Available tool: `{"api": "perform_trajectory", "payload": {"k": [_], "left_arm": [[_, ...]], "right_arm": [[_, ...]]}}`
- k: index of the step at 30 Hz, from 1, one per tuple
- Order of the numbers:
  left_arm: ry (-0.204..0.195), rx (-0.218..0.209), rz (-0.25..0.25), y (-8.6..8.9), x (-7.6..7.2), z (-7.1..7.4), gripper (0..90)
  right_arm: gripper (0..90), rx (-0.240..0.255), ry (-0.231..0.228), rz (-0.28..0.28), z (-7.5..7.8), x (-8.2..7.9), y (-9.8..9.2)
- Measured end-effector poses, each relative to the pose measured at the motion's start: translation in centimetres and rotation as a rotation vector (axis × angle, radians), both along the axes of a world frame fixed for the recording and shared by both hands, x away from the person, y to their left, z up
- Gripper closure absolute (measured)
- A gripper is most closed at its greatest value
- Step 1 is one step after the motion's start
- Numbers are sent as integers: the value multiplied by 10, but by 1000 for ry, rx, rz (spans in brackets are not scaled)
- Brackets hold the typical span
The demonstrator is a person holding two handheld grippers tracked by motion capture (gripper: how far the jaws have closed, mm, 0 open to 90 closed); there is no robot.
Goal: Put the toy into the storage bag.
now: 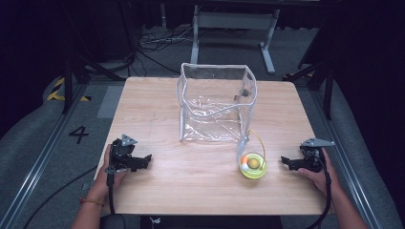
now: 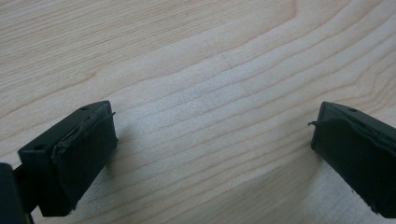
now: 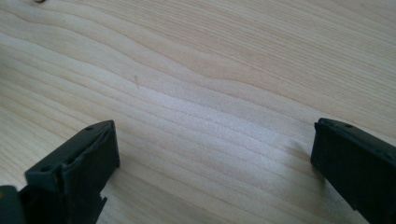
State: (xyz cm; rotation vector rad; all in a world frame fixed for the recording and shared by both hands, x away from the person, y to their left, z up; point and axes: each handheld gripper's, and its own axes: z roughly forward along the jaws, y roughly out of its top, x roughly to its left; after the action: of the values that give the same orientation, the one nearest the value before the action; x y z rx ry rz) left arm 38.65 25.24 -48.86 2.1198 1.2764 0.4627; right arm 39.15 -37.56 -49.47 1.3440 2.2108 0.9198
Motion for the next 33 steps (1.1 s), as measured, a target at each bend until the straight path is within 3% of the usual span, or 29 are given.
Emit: {"api": "perform_trajectory", "payload": {"k": [3,8,10,12,13,14,15,16,21,22,23,24,28,29,33], "left_arm": [[4,3,-55,4,0,0,5],[2,3,-81,6,0,0,5],[2,0,-95,7,1,0,5],[6,2,-95,7,1,0,3],[3,0,-92,7,1,0,4],[3,0,-93,7,1,0,4],[3,0,-93,7,1,0,4],[2,1,-93,7,1,0,3],[1,1,-94,7,1,0,4],[2,1,-93,7,1,0,4],[2,1,-93,7,1,0,4],[1,1,-92,7,1,0,3],[1,1,-92,7,1,0,3],[1,1,-91,7,1,0,4],[1,1,-91,7,1,0,3]], "right_arm": [[13,-1,5,-13,0,0,-1],[25,-15,29,-17,3,-1,-4],[76,-21,41,-7,5,-2,-6],[235,-17,42,18,9,-4,-8],[180,-33,43,22,14,-5,-9],[180,-33,43,22,14,-5,-9],[152,-13,51,28,17,-5,-9],[216,-3,48,31,21,-6,-10],[213,-10,41,83,40,-14,-4],[226,-12,38,122,53,-20,1],[226,-12,38,122,53,-20,1],[241,-33,25,133,67,-27,7],[253,-24,39,153,84,-35,16],[253,-32,52,167,94,-39,24],[253,-62,67,199,106,-45,37]]}}
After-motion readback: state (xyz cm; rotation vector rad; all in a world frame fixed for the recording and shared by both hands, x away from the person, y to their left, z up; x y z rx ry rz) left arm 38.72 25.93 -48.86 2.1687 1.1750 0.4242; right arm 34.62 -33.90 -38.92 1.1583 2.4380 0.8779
